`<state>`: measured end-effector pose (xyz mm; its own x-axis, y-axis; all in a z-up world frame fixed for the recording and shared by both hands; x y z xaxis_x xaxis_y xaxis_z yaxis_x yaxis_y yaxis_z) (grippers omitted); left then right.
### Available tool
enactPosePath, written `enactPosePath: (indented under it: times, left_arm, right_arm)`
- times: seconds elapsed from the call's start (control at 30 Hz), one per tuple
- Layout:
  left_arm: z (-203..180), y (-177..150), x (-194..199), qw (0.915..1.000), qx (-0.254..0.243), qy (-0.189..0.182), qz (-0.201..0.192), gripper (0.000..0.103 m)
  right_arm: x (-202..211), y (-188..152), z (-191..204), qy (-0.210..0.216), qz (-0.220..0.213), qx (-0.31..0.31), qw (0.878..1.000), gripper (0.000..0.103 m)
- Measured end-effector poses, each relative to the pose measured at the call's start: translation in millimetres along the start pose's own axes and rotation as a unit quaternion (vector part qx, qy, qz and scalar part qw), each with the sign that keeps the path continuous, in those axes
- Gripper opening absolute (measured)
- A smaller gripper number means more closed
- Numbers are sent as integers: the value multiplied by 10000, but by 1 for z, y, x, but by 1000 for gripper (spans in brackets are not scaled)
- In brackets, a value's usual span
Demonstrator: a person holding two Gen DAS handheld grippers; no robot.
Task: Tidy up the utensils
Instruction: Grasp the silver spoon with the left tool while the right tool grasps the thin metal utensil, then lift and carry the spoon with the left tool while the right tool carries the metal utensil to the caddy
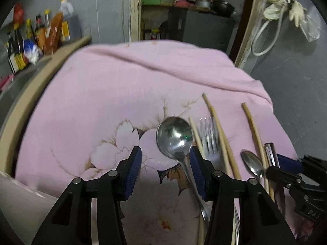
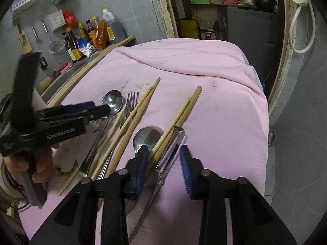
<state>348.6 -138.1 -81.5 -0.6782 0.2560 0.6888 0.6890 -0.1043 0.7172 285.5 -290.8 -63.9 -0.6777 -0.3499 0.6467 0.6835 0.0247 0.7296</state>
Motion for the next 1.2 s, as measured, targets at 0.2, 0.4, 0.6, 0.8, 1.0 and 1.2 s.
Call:
enactPosePath:
  times: [0.2,0.4,0.6,0.8,1.0,1.2]
  left_arm:
    - [8,3,-5,9996,259,-85,9,30]
    - [10,6,-8,9992,365,-152,0,14]
    - [7,8,-2,9986,407,-323,-70,3]
    - [-3,3,12,9981,329,-520,-50,1]
    - [-6,-15,36,9975,113,-675,154,1]
    - [-4,-32,44,9972,-115,-702,233,3]
  right_arm:
    - [0,-2,0,115,13,-177,9998,20]
    - [-7,1,5,-15,176,-60,9998,22]
    - [-2,-1,1,-4,144,-286,9995,16]
    - [14,-12,4,89,47,-464,9989,10]
    - [39,-29,7,79,43,-468,9989,10]
    - [43,-39,18,-164,183,-1,9997,10]
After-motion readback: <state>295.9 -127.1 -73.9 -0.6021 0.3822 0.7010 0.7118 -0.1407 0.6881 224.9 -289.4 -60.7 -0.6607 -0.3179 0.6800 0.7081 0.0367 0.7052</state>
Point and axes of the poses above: each gripper's, at about its wrist camera, not at the fingertips, and x roughly against the way its jaws point, z to its left, y to its top, the point moved 5 cm from there along -x, roughly the way its jaws point, and after that the axes turned 9 degrees about -z, right-handed, at the moved point
